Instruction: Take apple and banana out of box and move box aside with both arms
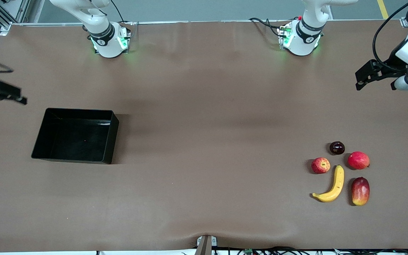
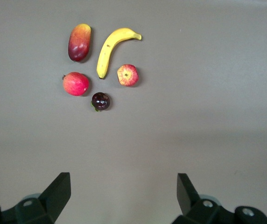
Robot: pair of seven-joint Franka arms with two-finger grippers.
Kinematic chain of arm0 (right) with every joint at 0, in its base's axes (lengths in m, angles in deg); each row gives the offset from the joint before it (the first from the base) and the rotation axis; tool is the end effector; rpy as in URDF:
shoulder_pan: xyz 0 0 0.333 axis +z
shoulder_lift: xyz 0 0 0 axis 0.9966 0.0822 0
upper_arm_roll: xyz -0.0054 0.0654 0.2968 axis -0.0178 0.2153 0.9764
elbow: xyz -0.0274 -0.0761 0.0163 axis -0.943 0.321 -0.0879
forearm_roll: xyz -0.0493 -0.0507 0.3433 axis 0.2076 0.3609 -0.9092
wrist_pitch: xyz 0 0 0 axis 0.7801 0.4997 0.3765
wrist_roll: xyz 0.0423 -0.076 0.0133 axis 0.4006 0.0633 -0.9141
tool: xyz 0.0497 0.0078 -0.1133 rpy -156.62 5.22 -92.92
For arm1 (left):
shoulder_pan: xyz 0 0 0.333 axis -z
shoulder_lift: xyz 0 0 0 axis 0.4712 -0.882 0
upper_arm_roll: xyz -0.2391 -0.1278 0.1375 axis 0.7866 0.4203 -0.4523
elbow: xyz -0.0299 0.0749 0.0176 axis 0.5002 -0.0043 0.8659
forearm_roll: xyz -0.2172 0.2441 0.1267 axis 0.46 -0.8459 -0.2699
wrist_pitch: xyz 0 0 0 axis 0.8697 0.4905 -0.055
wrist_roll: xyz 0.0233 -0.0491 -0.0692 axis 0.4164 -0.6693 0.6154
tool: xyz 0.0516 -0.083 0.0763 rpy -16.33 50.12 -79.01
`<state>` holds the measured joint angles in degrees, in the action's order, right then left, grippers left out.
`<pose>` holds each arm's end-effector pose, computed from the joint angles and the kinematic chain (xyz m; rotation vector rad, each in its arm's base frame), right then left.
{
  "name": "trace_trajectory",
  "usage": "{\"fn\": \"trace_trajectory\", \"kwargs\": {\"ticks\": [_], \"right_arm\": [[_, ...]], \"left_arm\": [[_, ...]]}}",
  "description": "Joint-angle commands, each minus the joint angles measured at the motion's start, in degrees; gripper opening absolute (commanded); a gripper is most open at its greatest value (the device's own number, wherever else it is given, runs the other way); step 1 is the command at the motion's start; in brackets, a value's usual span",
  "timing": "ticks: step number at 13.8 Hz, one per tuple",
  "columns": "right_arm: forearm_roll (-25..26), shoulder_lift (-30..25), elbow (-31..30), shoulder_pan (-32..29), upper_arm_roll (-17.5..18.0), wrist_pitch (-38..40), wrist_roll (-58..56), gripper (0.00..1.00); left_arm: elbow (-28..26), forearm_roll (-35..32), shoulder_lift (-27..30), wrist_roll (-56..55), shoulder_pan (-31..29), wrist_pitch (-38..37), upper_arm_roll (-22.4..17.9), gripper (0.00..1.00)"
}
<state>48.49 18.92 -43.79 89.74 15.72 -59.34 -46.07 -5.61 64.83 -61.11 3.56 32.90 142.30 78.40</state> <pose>0.5238 -0.0206 0.6015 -3.0639 -0.2125 0.1468 0.4962 -0.0561 0.6242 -3.1002 0.0343 -0.0706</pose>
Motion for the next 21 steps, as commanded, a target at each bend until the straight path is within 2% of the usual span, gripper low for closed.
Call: {"fn": "trace_trajectory", "kwargs": {"ticks": [1,2,4,8,18,21], "right_arm": [[0.88,-13.63,-18.11,-5.04,4.21,-6.26,-0.17,1.00],[1.49,-14.09,-18.40,-6.20,7.12,-5.92,0.01,1.00],[3.16,-13.48,-17.62,-7.17,7.16,-6.44,0.45,1.00],[3.00,-7.95,-9.10,-9.64,7.24,-6.10,0.53,1.00],[4.22,-7.77,-8.48,-9.38,7.42,-6.62,-0.08,1.00],[4.57,-7.68,-8.30,-10.08,7.33,-6.27,0.10,1.00]], "left_arm": [[-1.69,-0.04,1.87,-0.41,-1.17,0.99,0.38,1.00],[-1.60,-0.04,1.87,-0.41,-1.27,0.90,0.46,1.00],[-1.60,0.04,1.78,-0.41,-1.27,0.99,0.38,1.00],[-1.60,0.04,1.60,-0.32,-1.44,0.90,0.38,1.00],[-1.25,1.45,1.43,0.21,-1.18,-2.61,0.46,1.00],[-0.90,4.17,1.43,0.29,-1.44,-2.70,0.38,1.00]]}}
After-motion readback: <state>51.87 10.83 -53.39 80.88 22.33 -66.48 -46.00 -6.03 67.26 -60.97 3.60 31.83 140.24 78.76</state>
